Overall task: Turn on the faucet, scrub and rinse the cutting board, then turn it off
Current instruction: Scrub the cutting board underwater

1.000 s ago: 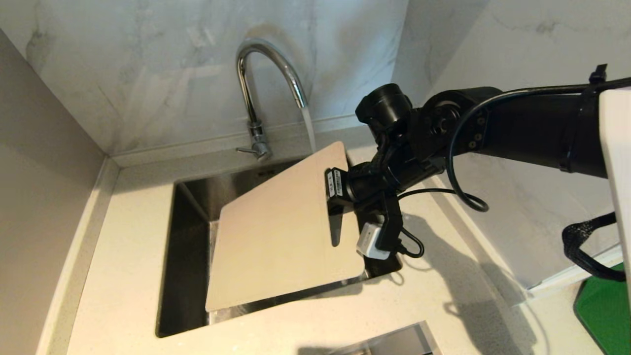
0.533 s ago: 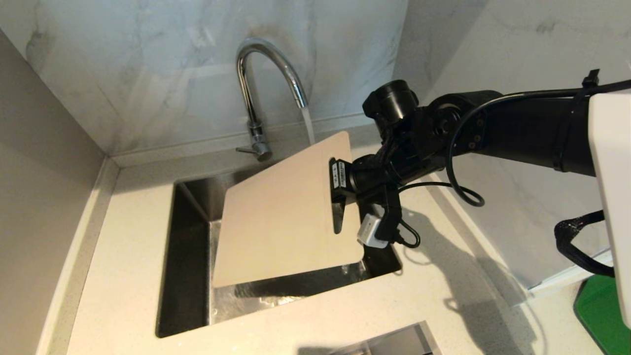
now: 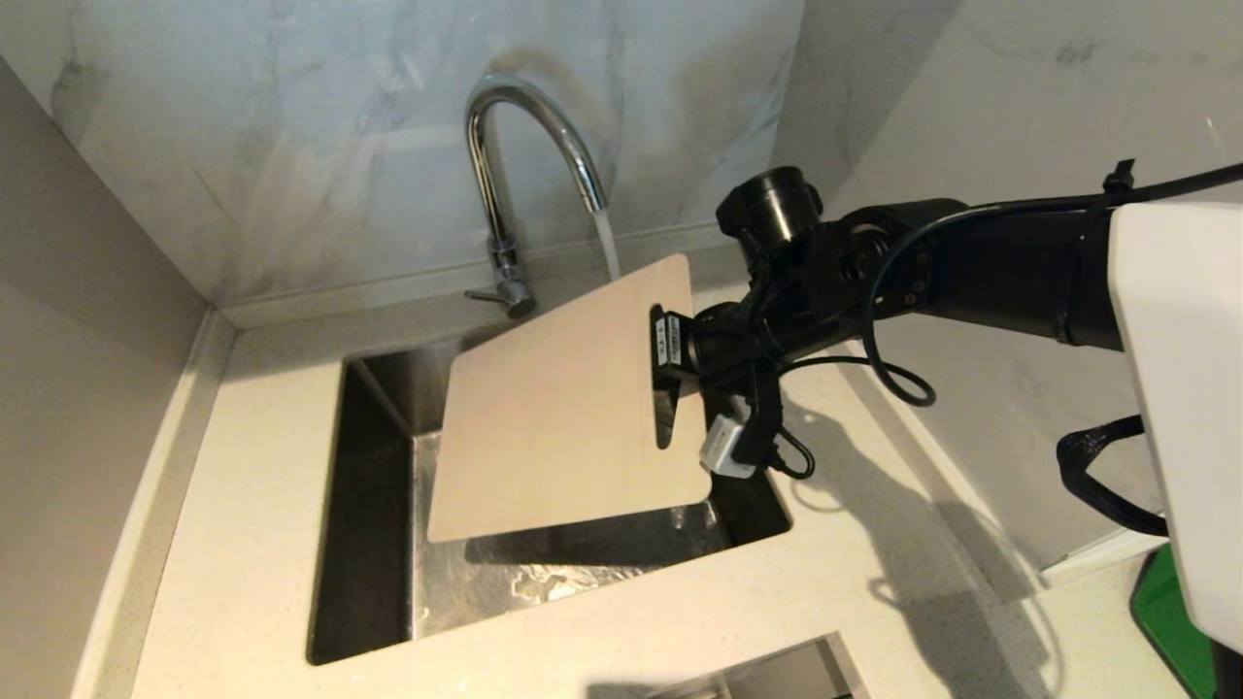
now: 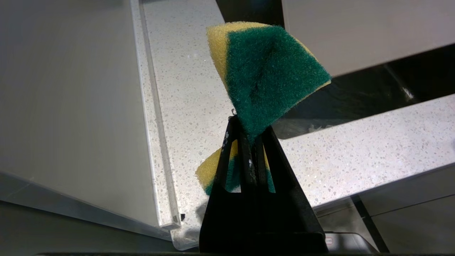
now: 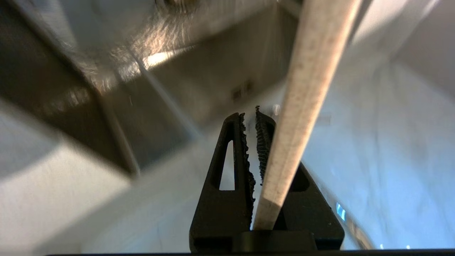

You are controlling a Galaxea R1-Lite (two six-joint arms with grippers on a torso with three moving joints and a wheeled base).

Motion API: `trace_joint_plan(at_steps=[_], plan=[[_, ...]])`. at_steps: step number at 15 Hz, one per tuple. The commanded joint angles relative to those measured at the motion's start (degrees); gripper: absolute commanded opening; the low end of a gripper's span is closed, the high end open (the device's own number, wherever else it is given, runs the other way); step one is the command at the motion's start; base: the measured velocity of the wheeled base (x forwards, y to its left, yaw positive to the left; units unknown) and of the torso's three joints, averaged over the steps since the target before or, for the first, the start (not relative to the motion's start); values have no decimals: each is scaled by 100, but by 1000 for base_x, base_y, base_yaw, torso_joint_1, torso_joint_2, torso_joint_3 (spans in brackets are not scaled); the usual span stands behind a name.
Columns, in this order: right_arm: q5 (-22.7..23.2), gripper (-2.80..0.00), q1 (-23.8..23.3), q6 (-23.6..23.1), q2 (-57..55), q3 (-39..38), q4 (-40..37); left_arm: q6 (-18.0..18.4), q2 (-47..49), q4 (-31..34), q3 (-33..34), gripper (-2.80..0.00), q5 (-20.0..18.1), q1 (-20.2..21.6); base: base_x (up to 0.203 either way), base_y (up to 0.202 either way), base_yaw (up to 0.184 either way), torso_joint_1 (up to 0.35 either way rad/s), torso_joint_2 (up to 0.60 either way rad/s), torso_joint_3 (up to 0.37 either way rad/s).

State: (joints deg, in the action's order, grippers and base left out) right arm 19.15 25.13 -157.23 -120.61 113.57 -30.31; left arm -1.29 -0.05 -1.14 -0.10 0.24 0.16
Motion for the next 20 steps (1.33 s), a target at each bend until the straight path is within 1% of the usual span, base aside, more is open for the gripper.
trace_joint_plan(at_steps=[1,7,11,20], plan=[[10,-280,-105,-91,-46,-1,7,-3,-4,-8,1,-280,2,2,0,0,0,0,0,0],[27,-280,-166,-91,-145,8,358,-3,-3,-1,1,-280,2,2,0,0,0,0,0,0],[27,-280,-210,-91,-164,-1,734,-3,5,-1,1,-280,2,2,0,0,0,0,0,0],[36,-280,-280,-91,-271,8,905,-3,-4,-1,1,-280,2,2,0,0,0,0,0,0]])
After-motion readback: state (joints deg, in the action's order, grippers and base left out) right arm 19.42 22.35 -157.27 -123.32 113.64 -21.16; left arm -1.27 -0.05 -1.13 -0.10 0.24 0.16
